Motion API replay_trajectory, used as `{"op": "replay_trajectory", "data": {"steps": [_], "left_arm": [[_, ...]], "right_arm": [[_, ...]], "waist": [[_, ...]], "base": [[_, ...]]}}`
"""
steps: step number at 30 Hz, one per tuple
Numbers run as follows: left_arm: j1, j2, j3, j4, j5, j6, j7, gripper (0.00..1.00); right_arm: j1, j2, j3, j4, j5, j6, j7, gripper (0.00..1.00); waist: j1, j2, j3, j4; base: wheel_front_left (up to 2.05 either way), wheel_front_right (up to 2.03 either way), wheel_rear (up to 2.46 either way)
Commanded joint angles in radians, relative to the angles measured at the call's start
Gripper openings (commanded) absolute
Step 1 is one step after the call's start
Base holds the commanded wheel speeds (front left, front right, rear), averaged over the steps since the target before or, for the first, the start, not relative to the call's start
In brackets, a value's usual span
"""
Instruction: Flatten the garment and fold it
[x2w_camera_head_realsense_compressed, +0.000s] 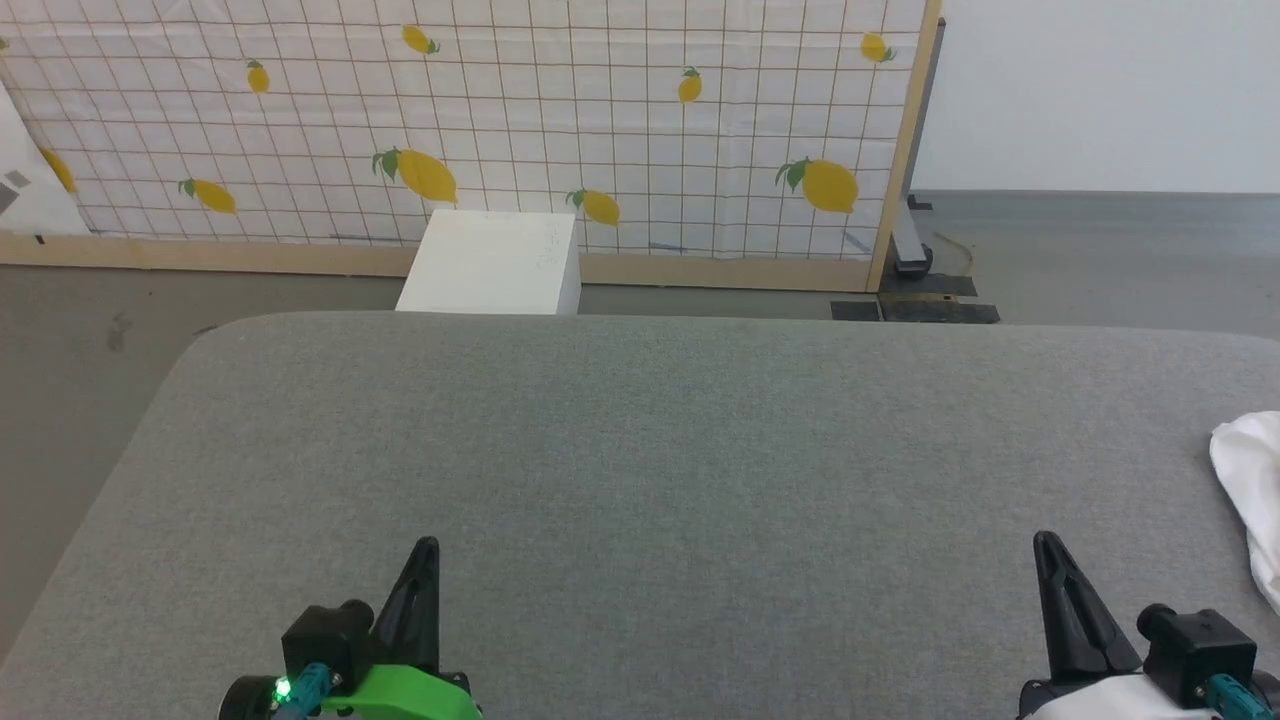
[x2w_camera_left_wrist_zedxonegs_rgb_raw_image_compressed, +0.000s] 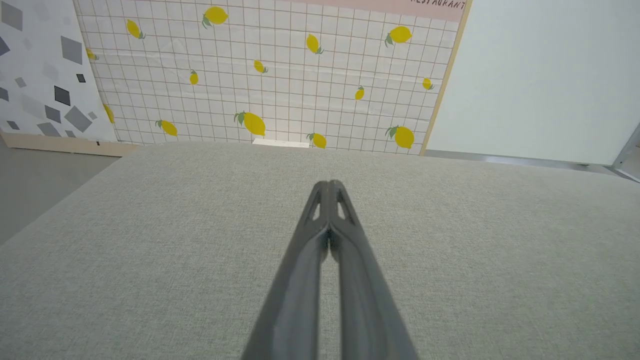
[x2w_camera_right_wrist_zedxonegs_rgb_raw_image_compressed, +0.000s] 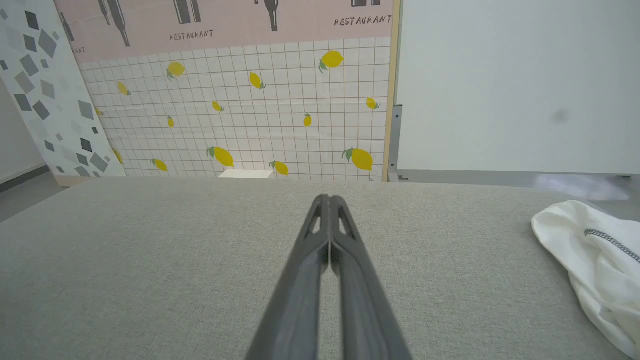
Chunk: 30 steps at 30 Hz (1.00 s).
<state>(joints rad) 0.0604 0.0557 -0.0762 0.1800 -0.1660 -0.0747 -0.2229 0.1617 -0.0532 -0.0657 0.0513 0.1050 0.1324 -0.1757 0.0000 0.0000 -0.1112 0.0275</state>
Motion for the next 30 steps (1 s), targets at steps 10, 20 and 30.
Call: {"op": "replay_trajectory", "data": {"steps": [10, 20, 30], "left_arm": [[-0.013, -0.001, 0.011, -0.022, 0.025, 0.014, 0.023, 0.0], [-0.018, -0.002, 0.017, -0.038, 0.039, 0.02, 0.044, 0.0], [-0.022, -0.002, 0.024, -0.054, 0.053, 0.026, 0.064, 0.0]], "right_arm": [[-0.033, 0.001, 0.009, -0.01, -0.018, 0.0, 0.018, 0.0], [-0.046, 0.001, 0.014, -0.014, -0.027, -0.001, 0.034, 0.0], [-0.059, 0.001, 0.02, -0.019, -0.036, -0.001, 0.05, 0.0]], "waist": [[0.0, 0.0, 0.011, -0.003], [0.0, 0.0, 0.021, -0.005], [0.0, 0.0, 0.031, -0.008]], "base": [[0.0, 0.0, 0.0], [0.0, 0.0, 0.0], [0.0, 0.0, 0.0]]}}
